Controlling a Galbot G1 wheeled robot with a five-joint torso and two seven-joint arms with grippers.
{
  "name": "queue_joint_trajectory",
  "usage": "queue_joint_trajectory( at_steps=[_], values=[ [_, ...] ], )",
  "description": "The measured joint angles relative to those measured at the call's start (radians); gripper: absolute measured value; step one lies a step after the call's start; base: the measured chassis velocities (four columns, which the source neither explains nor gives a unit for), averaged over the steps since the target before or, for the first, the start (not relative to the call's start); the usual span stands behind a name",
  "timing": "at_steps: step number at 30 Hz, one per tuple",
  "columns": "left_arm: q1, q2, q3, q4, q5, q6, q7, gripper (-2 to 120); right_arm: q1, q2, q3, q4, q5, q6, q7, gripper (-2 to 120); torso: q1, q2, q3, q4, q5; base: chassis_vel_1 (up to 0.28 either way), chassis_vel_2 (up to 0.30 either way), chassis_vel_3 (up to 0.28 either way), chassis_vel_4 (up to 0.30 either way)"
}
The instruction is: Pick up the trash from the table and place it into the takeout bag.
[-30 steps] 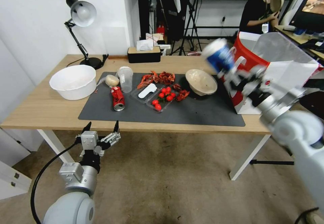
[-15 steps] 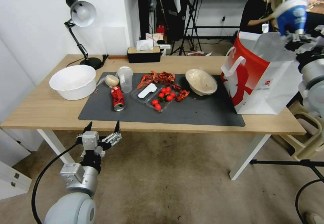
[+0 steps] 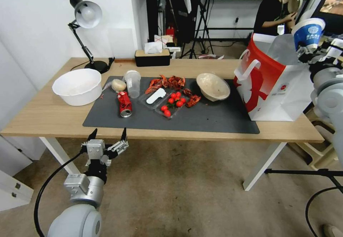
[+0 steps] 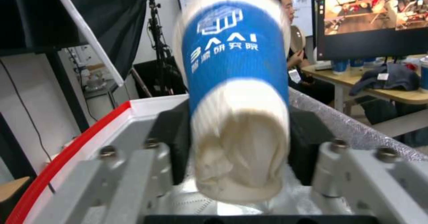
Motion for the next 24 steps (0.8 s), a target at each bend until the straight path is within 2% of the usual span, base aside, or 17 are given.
queue_joint_trajectory(
  at_steps=[1, 3, 5, 10, 11, 13, 16, 17, 18, 23, 24],
  values=[
    [0.0, 0.0, 0.0, 0.0, 0.0, 0.0, 0.0, 100, 0.0, 0.0, 0.0, 0.0, 0.0, 0.0, 0.0, 50, 0.0, 0.0, 0.0, 0.0, 0.0, 0.0, 0.0, 0.0, 0.0],
    [0.0, -0.001, 0.002, 0.0, 0.002, 0.0, 0.001, 100, -0.001, -0.006, 0.002, 0.002, 0.0, 0.0, 0.0, 61, 0.0, 0.0, 0.0, -0.0002, 0.0001, 0.0, 0.0, 0.0, 0.0],
    [0.0, -0.002, 0.003, 0.0, 0.002, 0.0, 0.001, 100, -0.001, -0.007, 0.002, 0.003, 0.0, 0.0, 0.0, 65, 0.0, 0.0, 0.0, -0.0001, 0.0, 0.0, 0.0, 0.0, 0.0],
    [0.002, -0.002, 0.003, 0.0, 0.003, -0.002, 0.001, 100, -0.002, -0.009, 0.005, 0.012, 0.0, 0.0, 0.0, 85, 0.0, 0.0, 0.0, -0.0001, 0.0, 0.0, 0.0, 0.0, 0.0],
    [0.002, -0.002, 0.003, 0.0, 0.003, -0.002, 0.001, 100, -0.002, -0.009, 0.005, 0.012, 0.0, 0.0, 0.0, 85, 0.0, 0.0, 0.0, -0.0001, 0.0, 0.0, 0.0, 0.0, 0.0],
    [0.002, -0.001, 0.002, -0.001, 0.003, -0.002, 0.001, 100, -0.001, -0.01, 0.009, 0.022, 0.012, 0.046, -0.044, 96, 0.0, 0.0, 0.0, -0.0001, 0.0001, 0.0, 0.0, 0.0, 0.0],
    [0.002, -0.001, 0.001, -0.001, 0.003, -0.002, 0.001, 100, -0.004, -0.011, 0.014, 0.033, 0.03, 0.088, -0.093, 99, 0.0, 0.0, 0.0, 0.0001, 0.0, 0.0, 0.0, 0.0, 0.0],
    [0.002, 0.0, 0.0, -0.001, 0.003, -0.003, 0.001, 100, -0.023, -0.013, 0.022, 0.071, 0.065, 0.135, -0.165, 100, 0.0, 0.0, 0.0, 0.0, -0.0001, 0.0, 0.0, 0.0, 0.0],
    [0.002, 0.0, 0.0, -0.001, 0.003, -0.003, 0.001, 100, -0.033, -0.014, 0.024, 0.089, 0.076, 0.147, -0.187, 100, 0.0, 0.0, 0.0, 0.0, -0.0001, 0.0, 0.0, 0.0, 0.0],
    [0.001, 0.0, 0.0, -0.001, 0.003, -0.003, 0.001, 100, -0.062, -0.016, 0.028, 0.127, 0.087, 0.178, -0.235, 100, 0.0, 0.0, 0.0, 0.0, -0.0002, 0.0, 0.0, 0.0, 0.0],
    [0.001, 0.0, 0.0, -0.001, 0.003, -0.003, 0.001, 100, -0.108, -0.016, 0.03, 0.171, 0.088, 0.211, -0.293, 100, 0.0, 0.0, 0.0, 0.0, -0.0001, 0.0, 0.0, 0.0, 0.0]
  ],
)
